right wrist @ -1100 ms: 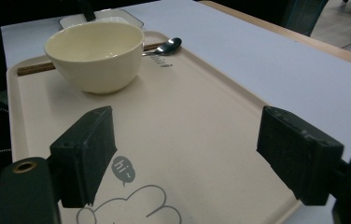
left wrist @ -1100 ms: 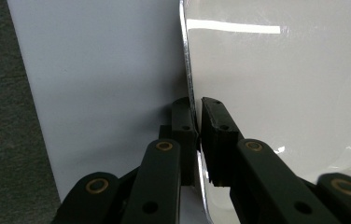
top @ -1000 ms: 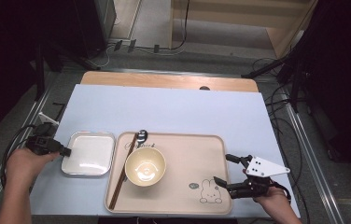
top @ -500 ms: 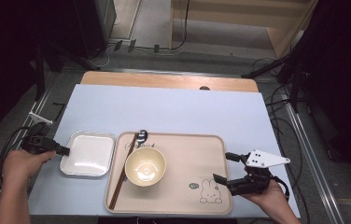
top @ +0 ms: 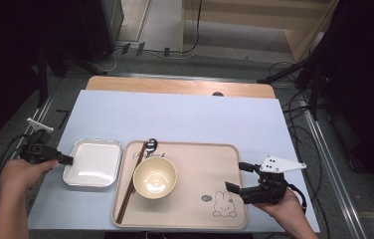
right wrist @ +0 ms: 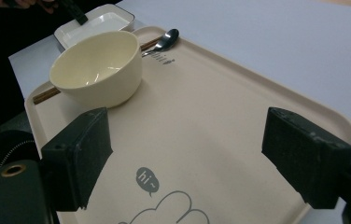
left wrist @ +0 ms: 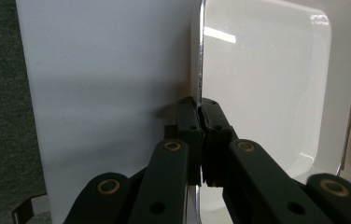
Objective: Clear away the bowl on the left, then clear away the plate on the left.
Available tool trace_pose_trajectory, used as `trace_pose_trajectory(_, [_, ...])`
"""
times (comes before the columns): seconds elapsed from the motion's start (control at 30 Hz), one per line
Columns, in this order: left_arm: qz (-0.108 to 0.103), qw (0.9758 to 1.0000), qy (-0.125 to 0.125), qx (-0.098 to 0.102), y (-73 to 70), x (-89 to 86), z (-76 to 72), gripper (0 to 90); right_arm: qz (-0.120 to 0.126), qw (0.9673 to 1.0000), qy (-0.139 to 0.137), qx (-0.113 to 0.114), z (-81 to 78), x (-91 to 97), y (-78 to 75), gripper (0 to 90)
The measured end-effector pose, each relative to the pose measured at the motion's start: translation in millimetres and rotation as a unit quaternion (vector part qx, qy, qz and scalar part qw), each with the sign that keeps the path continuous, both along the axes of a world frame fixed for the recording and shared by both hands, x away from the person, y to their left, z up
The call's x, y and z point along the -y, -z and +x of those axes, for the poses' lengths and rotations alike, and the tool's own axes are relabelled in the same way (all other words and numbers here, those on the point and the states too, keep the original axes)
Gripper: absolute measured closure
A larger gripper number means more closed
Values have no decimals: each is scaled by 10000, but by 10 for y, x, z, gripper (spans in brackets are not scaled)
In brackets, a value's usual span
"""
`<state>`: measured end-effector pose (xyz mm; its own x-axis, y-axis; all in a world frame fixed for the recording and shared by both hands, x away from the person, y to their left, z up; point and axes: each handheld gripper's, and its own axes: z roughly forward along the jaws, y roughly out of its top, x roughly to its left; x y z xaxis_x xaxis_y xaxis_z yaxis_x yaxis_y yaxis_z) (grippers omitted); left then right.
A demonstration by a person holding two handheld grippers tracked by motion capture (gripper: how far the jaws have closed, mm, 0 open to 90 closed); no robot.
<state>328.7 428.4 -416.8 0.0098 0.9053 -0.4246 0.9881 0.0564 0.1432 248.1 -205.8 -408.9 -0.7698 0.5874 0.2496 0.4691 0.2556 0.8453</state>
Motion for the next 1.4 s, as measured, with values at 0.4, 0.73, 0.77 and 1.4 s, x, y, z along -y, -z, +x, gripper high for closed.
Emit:
trace_pose_trajectory(0.4, [-52, 9999, 23, 102, -278, 42, 51, 894, 24, 10000, -32, 78, 31, -120, -105, 182])
trace_pose_trajectory(0.73, [-31, 9998, 139, 129, -484, 114, 136, 895, 20, 9999, -102, 86, 58, -208, -152, 192])
trace_pose_trajectory(0.77, [-23, 9998, 132, 117, -483, 119, 139, 895, 17, 9999, -106, 82, 57, -212, -153, 194])
trace_pose_trajectory(1.4, [35, 9996, 205, 195, -615, 192, 221, 895, -29, 9999, -58, 94, 79, -233, -167, 204])
